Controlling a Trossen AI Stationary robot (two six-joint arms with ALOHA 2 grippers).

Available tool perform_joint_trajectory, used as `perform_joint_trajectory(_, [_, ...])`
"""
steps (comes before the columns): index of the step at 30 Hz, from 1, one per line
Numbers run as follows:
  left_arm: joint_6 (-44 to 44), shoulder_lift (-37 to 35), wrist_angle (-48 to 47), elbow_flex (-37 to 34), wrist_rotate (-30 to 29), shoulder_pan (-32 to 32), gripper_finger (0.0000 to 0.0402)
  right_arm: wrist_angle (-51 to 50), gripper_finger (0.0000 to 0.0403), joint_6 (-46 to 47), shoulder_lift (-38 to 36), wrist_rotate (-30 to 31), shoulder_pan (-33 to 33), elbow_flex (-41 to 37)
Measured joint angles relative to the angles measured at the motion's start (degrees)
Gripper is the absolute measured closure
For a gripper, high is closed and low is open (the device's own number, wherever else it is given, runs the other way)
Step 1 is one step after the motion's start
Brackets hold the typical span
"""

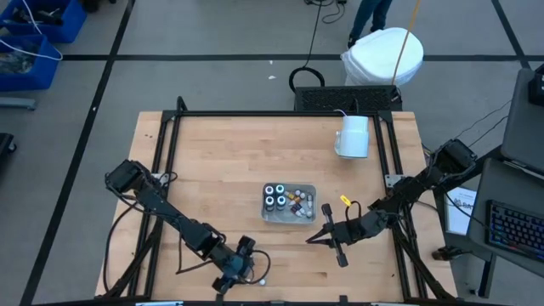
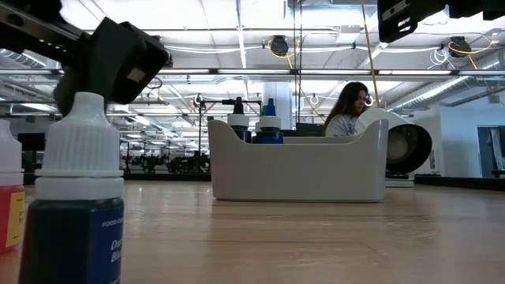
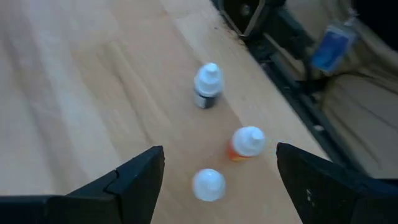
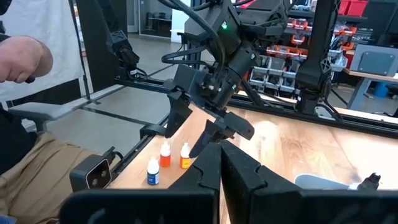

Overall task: Pick & Place food coloring
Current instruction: Put the small orange food coloring into the gray bin

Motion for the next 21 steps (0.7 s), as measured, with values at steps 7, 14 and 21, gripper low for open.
perform_joint_trajectory(7, [3.3, 0.0, 0.0, 0.0, 1.6, -1.0, 0.0089, 0.0, 0.0403, 0.2, 0.0, 0.0, 0.0, 0.0])
perform_joint_trajectory(14, [8.7, 0.0, 0.8, 0.0, 1.8, -2.0, 0.0089, 0.0, 0.0403, 0.1, 0.0, 0.0, 0.0, 0.0])
perform_joint_trajectory(21, [9.3, 0.0, 0.6, 0.0, -1.0, -1.7, 0.0089, 0.0, 0.0403, -0.3, 0.0, 0.1, 0.0, 0.0])
